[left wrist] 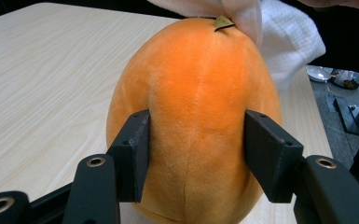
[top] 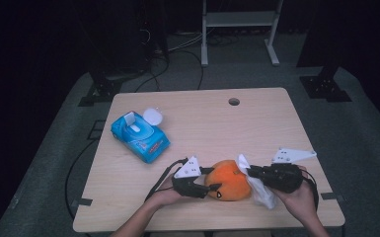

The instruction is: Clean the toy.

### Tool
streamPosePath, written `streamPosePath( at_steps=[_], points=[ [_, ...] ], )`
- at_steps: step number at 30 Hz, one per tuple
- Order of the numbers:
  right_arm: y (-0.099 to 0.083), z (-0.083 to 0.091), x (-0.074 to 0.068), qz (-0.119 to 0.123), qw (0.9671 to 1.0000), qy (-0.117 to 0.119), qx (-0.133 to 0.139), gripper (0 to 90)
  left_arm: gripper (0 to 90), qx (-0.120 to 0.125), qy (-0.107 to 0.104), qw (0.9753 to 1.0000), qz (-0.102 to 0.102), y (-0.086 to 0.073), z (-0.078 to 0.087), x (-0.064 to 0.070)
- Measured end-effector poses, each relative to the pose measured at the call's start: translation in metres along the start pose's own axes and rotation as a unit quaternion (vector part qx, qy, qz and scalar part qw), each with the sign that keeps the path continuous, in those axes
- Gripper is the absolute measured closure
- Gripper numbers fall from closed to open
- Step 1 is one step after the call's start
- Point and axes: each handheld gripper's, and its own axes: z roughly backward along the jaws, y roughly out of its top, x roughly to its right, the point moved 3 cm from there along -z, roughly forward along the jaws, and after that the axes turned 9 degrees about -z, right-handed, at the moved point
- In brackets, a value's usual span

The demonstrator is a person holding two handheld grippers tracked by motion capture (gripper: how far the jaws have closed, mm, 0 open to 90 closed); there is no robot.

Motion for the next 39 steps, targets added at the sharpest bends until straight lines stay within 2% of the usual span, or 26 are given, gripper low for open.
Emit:
streamPosePath(
  at_steps=[4, 7, 9, 11, 16, 19, 20, 22, 23, 24, 26, 28, 31, 33, 36, 39],
  points=[
    [0.003, -0.006, -0.001, 0.0, 0.9999, 0.012, 0.003, 82.9, 43.6, -0.002, -0.002, 1.0, 0.005, -0.005, 0.004, -0.003],
    [0.001, -0.005, 0.007, -0.007, 1.0, 0.001, 0.0, 83.0, 43.6, -0.003, -0.002, 1.0, 0.003, -0.004, 0.004, -0.003],
    [0.0, -0.003, 0.011, -0.017, 0.9999, 0.001, 0.0, 82.9, 43.6, -0.004, -0.003, 1.0, 0.0, -0.002, 0.002, -0.001],
    [0.002, -0.002, 0.009, -0.015, 0.9999, 0.0, 0.001, 82.9, 43.7, -0.006, -0.004, 1.0, -0.004, -0.001, 0.0, 0.0],
    [0.013, -0.011, -0.005, 0.005, 0.9998, 0.021, 0.005, 82.9, 44.1, -0.012, -0.004, 0.9999, 0.003, -0.006, 0.004, -0.003],
    [0.009, -0.013, 0.001, 0.002, 0.9999, 0.014, -0.001, 82.9, 44.1, -0.009, -0.005, 0.9999, 0.008, -0.008, 0.006, -0.005],
    [0.007, -0.012, 0.005, -0.001, 1.0, 0.007, -0.005, 82.9, 44.0, -0.007, -0.005, 0.9999, 0.007, -0.008, 0.006, -0.005],
    [0.002, -0.008, 0.011, -0.021, 0.9997, 0.014, -0.004, 82.9, 44.0, -0.008, -0.007, 0.9999, -0.001, -0.005, 0.004, -0.002],
    [0.002, -0.007, 0.012, -0.024, 0.9996, 0.015, -0.003, 82.9, 43.9, -0.008, -0.006, 0.9999, -0.007, -0.003, 0.002, -0.001],
    [0.003, -0.006, 0.011, -0.023, 0.9996, 0.015, -0.002, 82.9, 43.8, -0.008, -0.007, 0.9999, -0.01, -0.001, 0.001, 0.0],
    [0.009, -0.006, 0.005, -0.022, 0.9993, 0.029, 0.005, 82.9, 43.9, -0.01, -0.008, 0.9998, -0.014, 0.001, -0.001, 0.002],
    [0.016, -0.01, -0.002, -0.008, 0.9993, 0.035, 0.006, 82.9, 44.0, -0.011, -0.009, 0.9998, -0.017, 0.0, -0.001, 0.003],
    [0.021, -0.017, -0.006, 0.004, 0.9994, 0.036, 0.0, 82.9, 44.1, -0.012, -0.01, 0.9998, -0.01, -0.003, 0.003, 0.001],
    [0.018, -0.02, 0.0, 0.001, 0.9997, 0.024, -0.01, 82.9, 44.0, -0.01, -0.011, 0.9999, -0.005, -0.005, 0.004, 0.0],
    [0.008, -0.017, 0.011, -0.026, 0.9993, 0.024, -0.008, 82.9, 42.9, -0.006, -0.019, 0.9998, 0.003, -0.005, 0.004, 0.0],
    [0.0, -0.014, 0.011, -0.035, 0.9988, 0.033, -0.009, 83.1, 33.6, -0.002, -0.028, 0.9994, 0.018, 0.001, 0.004, 0.0]
  ],
)
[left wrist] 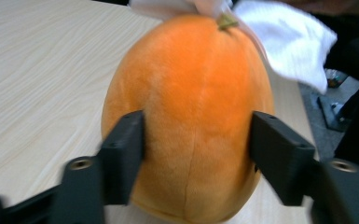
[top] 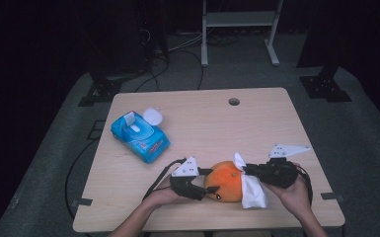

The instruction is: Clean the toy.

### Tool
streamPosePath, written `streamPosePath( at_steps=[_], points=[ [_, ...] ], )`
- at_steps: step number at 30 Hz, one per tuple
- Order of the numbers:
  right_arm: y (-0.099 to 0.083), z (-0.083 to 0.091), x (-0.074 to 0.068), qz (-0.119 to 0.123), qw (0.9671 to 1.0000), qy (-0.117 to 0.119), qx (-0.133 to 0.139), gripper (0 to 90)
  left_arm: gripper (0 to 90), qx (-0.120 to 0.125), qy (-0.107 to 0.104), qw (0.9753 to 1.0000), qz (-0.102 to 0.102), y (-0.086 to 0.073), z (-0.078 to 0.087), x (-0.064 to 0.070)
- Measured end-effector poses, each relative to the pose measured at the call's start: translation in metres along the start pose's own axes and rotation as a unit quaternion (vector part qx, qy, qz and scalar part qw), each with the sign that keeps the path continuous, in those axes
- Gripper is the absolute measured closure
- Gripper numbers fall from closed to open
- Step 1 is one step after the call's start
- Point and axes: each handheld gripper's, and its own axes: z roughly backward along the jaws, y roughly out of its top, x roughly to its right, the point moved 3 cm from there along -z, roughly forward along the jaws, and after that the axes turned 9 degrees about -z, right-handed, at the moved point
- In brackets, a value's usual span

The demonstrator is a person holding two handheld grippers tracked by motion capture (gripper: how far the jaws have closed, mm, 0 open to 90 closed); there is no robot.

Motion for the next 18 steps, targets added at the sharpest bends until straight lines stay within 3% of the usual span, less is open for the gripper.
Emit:
streamPosePath(
  at_steps=[4, 10, 12, 14, 18],
  points=[
    [-0.006, 0.003, -0.006, 0.01, 0.9999, 0.011, -0.007, 83.1, 19.3, 0.007, -0.006, 0.9997, 0.024, 0.012, -0.001, -0.001],
    [-0.011, 0.001, -0.016, 0.029, 0.9992, 0.018, -0.022, 83.0, 11.2, -0.011, -0.001, 0.9998, 0.019, 0.007, -0.017, 0.002],
    [-0.011, 0.001, -0.015, 0.024, 0.9994, 0.016, -0.021, 83.0, 21.6, -0.011, 0.011, 0.9999, -0.002, 0.007, -0.017, 0.004],
    [-0.008, 0.002, -0.013, 0.023, 0.9996, 0.01, -0.014, 83.0, 40.7, -0.004, 0.028, 0.9994, -0.019, 0.012, -0.014, 0.004],
    [0.006, 0.006, -0.014, 0.032, 0.9995, -0.006, 0.007, 83.1, 48.0, 0.018, 0.064, 0.9957, -0.064, 0.025, -0.008, 0.0]
  ],
)
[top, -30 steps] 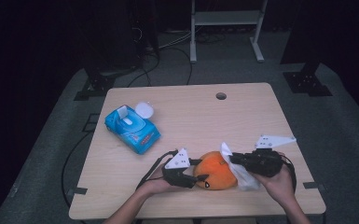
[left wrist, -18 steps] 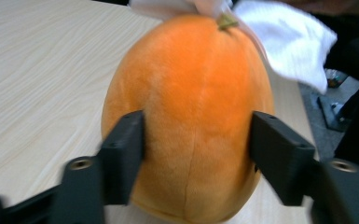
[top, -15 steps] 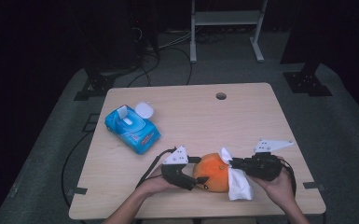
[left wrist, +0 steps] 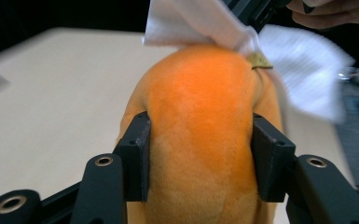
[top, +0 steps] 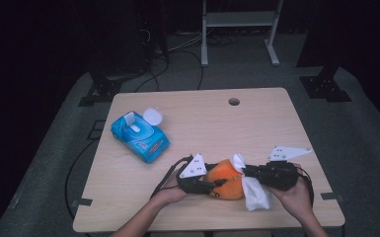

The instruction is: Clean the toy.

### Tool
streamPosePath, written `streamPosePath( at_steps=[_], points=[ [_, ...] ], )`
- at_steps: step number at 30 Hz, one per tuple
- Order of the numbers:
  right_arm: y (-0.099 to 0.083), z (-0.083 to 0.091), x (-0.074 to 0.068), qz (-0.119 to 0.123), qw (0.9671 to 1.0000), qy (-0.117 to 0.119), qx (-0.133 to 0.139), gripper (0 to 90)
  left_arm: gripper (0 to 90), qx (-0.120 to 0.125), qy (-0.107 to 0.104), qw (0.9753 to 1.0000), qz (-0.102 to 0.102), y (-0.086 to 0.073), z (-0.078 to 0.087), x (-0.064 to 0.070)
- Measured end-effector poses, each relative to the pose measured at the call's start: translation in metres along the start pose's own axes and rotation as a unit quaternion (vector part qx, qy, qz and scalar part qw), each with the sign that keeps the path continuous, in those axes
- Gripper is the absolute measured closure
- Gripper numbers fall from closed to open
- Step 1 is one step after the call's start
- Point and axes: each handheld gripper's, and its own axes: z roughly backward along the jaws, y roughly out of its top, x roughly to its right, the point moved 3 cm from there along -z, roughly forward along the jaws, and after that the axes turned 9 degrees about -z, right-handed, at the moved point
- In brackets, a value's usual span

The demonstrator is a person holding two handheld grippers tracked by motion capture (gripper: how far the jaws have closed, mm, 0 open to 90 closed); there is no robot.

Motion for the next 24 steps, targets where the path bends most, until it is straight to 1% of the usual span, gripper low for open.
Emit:
streamPosePath(
  at_steps=[1, 2, 4, 5, 6, 7, 9, 10, 12, 14, 16, 17, 18, 19, 21, 23, 24],
  points=[
    [0.003, 0.0, 0.0, 0.001, 1.0, -0.003, 0.004, 83.2, 47.9, 0.007, 0.008, 0.9999, -0.004, 0.003, 0.002, -0.004],
    [0.009, -0.002, 0.0, 0.004, 0.9999, -0.008, 0.01, 83.2, 47.9, 0.01, 0.013, 0.9998, -0.007, 0.004, 0.003, -0.008],
    [0.016, -0.006, 0.001, 0.002, 0.9998, -0.006, 0.017, 83.2, 46.9, 0.005, 0.015, 0.9999, -0.006, 0.0, 0.005, -0.013],
    [0.018, -0.009, 0.001, 0.001, 0.9998, -0.007, 0.016, 83.2, 45.8, 0.001, 0.012, 0.9999, -0.003, -0.003, 0.005, -0.015],
    [0.02, -0.013, 0.0, 0.001, 0.9999, -0.001, 0.017, 83.3, 44.3, -0.005, 0.003, 1.0, 0.001, -0.008, 0.004, -0.015],
    [0.021, -0.018, -0.003, 0.0, 0.9998, 0.011, 0.017, 83.3, 43.2, -0.007, -0.004, 1.0, 0.005, -0.012, 0.002, -0.014],
    [0.023, -0.029, -0.011, 0.015, 0.9997, 0.019, 0.011, 83.2, 40.4, 0.002, -0.015, 0.9997, 0.018, -0.018, 0.003, -0.013],
    [0.024, -0.031, -0.013, 0.017, 0.9996, 0.022, 0.011, 83.3, 39.6, 0.003, -0.017, 0.9996, 0.023, -0.02, 0.004, -0.013],
    [0.023, -0.034, -0.015, 0.015, 0.9995, 0.027, 0.009, 83.3, 38.4, -0.001, -0.025, 0.9994, 0.024, -0.023, 0.008, -0.013],
    [0.021, -0.032, -0.01, 0.013, 0.9997, 0.02, 0.008, 83.3, 37.0, -0.003, -0.034, 0.9991, 0.026, -0.025, 0.012, -0.012],
    [0.014, -0.028, -0.003, 0.009, 0.9999, 0.003, 0.003, 83.2, 34.3, 0.001, -0.041, 0.9986, 0.033, -0.025, 0.013, -0.012],
    [0.009, -0.026, 0.003, 0.001, 1.0, -0.001, 0.002, 83.1, 33.1, 0.005, -0.044, 0.9983, 0.038, -0.025, 0.014, -0.012],
    [0.005, -0.025, 0.006, -0.01, 1.0, 0.0, 0.001, 83.2, 32.6, 0.009, -0.05, 0.9978, 0.043, -0.024, 0.014, -0.012],
    [-0.002, -0.022, 0.011, -0.024, 0.9997, 0.003, 0.001, 83.2, 32.5, 0.011, -0.052, 0.9976, 0.043, -0.023, 0.013, -0.011],
    [-0.009, -0.018, 0.015, -0.031, 0.9995, -0.001, -0.001, 83.1, 33.4, 0.008, -0.052, 0.998, 0.036, -0.021, 0.012, -0.009],
    [-0.011, -0.014, 0.016, -0.027, 0.9996, -0.009, -0.006, 83.2, 35.1, 0.003, -0.051, 0.9983, 0.029, -0.019, 0.011, -0.007],
    [-0.01, -0.013, 0.015, -0.028, 0.9995, -0.009, -0.007, 83.2, 36.1, -0.001, -0.052, 0.9984, 0.021, -0.018, 0.01, -0.006]
  ],
)
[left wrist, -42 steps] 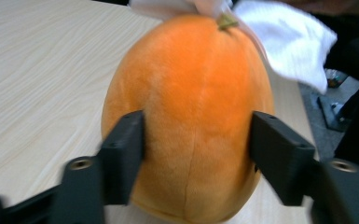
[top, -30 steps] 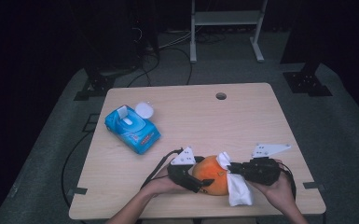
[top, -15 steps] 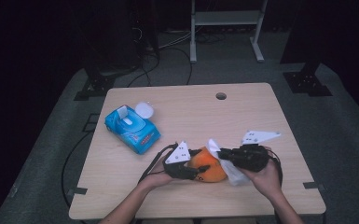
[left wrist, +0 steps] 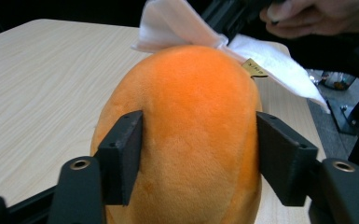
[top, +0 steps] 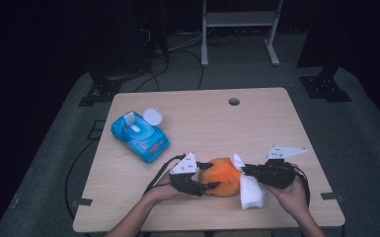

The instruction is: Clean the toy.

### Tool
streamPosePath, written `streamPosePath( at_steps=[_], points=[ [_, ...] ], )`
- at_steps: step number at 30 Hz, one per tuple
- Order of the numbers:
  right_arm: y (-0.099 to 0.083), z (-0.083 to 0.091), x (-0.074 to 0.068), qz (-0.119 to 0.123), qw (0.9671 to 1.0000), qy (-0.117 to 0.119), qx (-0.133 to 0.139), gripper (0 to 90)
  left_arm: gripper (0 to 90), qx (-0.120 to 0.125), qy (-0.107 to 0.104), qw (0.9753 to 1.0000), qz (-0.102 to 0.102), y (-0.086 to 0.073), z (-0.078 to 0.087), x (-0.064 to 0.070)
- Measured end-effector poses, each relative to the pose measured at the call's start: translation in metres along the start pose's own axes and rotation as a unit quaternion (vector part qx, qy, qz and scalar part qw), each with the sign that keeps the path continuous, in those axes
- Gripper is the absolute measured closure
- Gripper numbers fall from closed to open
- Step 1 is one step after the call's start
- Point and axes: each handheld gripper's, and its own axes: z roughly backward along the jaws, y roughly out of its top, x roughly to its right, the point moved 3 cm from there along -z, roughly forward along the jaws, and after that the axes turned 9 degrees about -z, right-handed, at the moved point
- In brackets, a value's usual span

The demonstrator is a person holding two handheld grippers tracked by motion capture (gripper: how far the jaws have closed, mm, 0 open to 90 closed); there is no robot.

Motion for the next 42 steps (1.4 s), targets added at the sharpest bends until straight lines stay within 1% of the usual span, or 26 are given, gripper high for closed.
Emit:
streamPosePath(
  at_steps=[2, 3, 4, 5, 7, 9, 10, 13, 14, 16, 17, 18, 19, 21, 23, 24, 26, 28, 29, 30, 33, 35, 37, 38, 39, 42],
  points=[
    [0.005, 0.002, -0.007, 0.008, 0.9999, 0.006, 0.007, 83.2, 36.6, 0.002, -0.001, 1.0, 0.0, 0.001, -0.002, 0.001],
    [0.009, 0.002, -0.012, 0.01, 0.9997, 0.02, 0.013, 83.2, 36.7, 0.002, -0.002, 1.0, -0.001, 0.0, -0.002, 0.001],
    [0.013, 0.002, -0.018, 0.018, 0.9992, 0.031, 0.019, 83.2, 36.8, 0.001, -0.002, 1.0, -0.002, 0.0, -0.003, 0.001],
    [0.017, 0.0, -0.024, 0.028, 0.9987, 0.035, 0.023, 83.2, 36.9, 0.001, -0.003, 1.0, -0.002, 0.0, -0.003, 0.001],
    [0.022, -0.006, -0.032, 0.043, 0.998, 0.04, 0.022, 83.1, 36.9, -0.003, -0.001, 1.0, -0.004, -0.001, -0.001, 0.0],
    [0.022, -0.01, -0.032, 0.047, 0.9982, 0.034, 0.018, 83.2, 37.0, -0.006, 0.0, 1.0, -0.004, -0.004, 0.001, -0.001],
    [0.021, -0.011, -0.03, 0.044, 0.9984, 0.031, 0.015, 83.2, 37.0, -0.007, 0.001, 1.0, -0.001, -0.006, 0.002, -0.003],
    [0.011, -0.01, -0.015, 0.028, 0.9995, 0.014, 0.006, 83.2, 37.1, -0.004, 0.002, 0.9999, 0.009, -0.01, 0.004, -0.006],
    [0.007, -0.008, -0.01, 0.018, 0.9998, 0.011, 0.006, 83.2, 37.0, -0.003, 0.001, 0.9999, 0.01, -0.01, 0.004, -0.007],
    [0.0, -0.005, -0.003, 0.006, 1.0, 0.007, 0.001, 83.2, 36.9, -0.004, 0.001, 1.0, 0.005, -0.009, 0.003, -0.006],
    [-0.004, -0.003, 0.0, -0.003, 1.0, 0.009, 0.0, 83.2, 36.7, -0.005, 0.0, 1.0, 0.002, -0.008, 0.002, -0.005],
    [-0.004, -0.002, 0.001, -0.006, 0.9999, 0.008, -0.003, 83.2, 36.6, -0.004, 0.0, 1.0, -0.001, -0.006, 0.001, -0.003],
    [-0.004, 0.0, 0.001, -0.002, 1.0, 0.003, -0.004, 83.2, 36.3, -0.006, -0.001, 1.0, -0.003, -0.004, 0.0, -0.002],
    [0.0, 0.002, -0.002, 0.002, 1.0, 0.001, 0.0, 83.2, 36.2, -0.005, -0.002, 1.0, -0.007, -0.003, -0.001, -0.001],
    [0.009, 0.003, -0.011, 0.013, 0.9997, 0.015, 0.01, 83.2, 36.2, -0.005, -0.004, 1.0, -0.007, -0.002, -0.002, 0.0],
    [0.013, 0.002, -0.014, 0.017, 0.9996, 0.02, 0.013, 83.1, 36.1, -0.005, -0.006, 0.9999, -0.009, -0.002, -0.003, 0.001],
    [0.021, -0.002, -0.023, 0.033, 0.999, 0.026, 0.016, 83.1, 36.2, -0.006, -0.008, 0.9999, -0.013, -0.002, -0.003, 0.001],
    [0.023, -0.007, -0.025, 0.042, 0.9988, 0.023, 0.012, 83.1, 36.0, -0.006, -0.009, 0.9999, -0.008, -0.004, -0.001, -0.001],
    [0.022, -0.01, -0.022, 0.039, 0.999, 0.021, 0.008, 83.1, 35.2, -0.005, -0.01, 0.9999, -0.002, -0.005, 0.0, -0.002],
    [0.02, -0.012, -0.019, 0.03, 0.9992, 0.024, 0.005, 83.2, 33.6, -0.002, -0.01, 0.9999, 0.002, -0.005, 0.0, -0.003],
    [0.013, -0.012, -0.012, 0.013, 0.9995, 0.026, 0.007, 83.2, 24.0, 0.01, -0.013, 0.9994, 0.032, -0.003, 0.004, -0.006],
    [0.01, -0.01, -0.011, 0.012, 0.9996, 0.022, 0.009, 83.2, 19.9, 0.004, -0.009, 0.9989, 0.046, -0.005, 0.004, -0.008],
    [0.007, -0.006, -0.009, 0.012, 0.9997, 0.018, 0.007, 83.2, 19.1, 0.001, -0.011, 0.998, 0.062, -0.008, 0.003, -0.009],
    [0.006, -0.004, -0.009, 0.011, 0.9998, 0.015, 0.005, 83.2, 20.7, 0.002, -0.017, 0.9979, 0.063, -0.008, 0.002, -0.009],
    [0.005, -0.003, -0.008, 0.013, 0.9998, 0.013, 0.002, 83.2, 25.7, 0.003, -0.016, 0.9983, 0.057, -0.008, 0.001, -0.008],
    [0.006, 0.0, -0.011, 0.021, 0.9998, 0.004, -0.001, 83.1, 39.2, -0.004, -0.007, 0.9989, 0.046, -0.003, 0.0, -0.006]
  ],
)
